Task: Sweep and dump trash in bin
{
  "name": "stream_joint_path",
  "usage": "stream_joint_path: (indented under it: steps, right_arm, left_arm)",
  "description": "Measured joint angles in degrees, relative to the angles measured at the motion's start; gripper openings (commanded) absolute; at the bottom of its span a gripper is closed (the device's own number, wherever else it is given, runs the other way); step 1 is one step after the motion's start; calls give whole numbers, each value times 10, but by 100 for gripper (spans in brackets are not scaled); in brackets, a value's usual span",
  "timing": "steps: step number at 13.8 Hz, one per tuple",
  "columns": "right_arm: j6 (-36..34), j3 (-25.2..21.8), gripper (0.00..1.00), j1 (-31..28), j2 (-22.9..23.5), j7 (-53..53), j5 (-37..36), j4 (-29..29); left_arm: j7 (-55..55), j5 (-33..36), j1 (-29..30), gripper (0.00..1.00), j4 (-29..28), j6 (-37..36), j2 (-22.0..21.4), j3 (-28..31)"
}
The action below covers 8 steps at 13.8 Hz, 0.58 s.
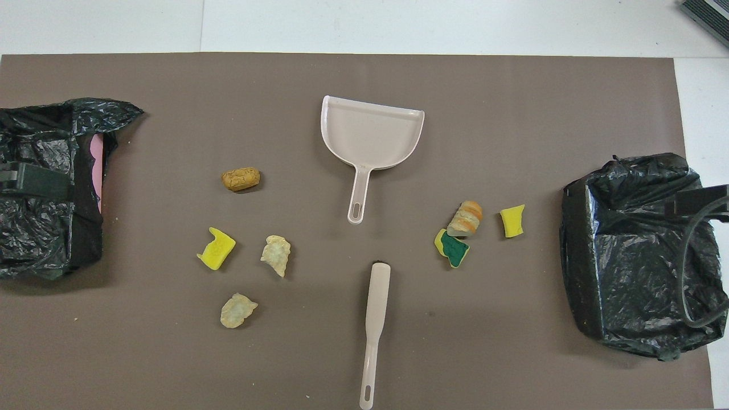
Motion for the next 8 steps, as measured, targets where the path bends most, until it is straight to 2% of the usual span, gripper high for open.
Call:
stream_joint_path:
  steps: [8]
  right_arm:
    - [-21, 3, 100, 1, -2, -7, -10, -3]
  left_arm:
    - [0, 0, 0, 100, 0, 0, 0, 0]
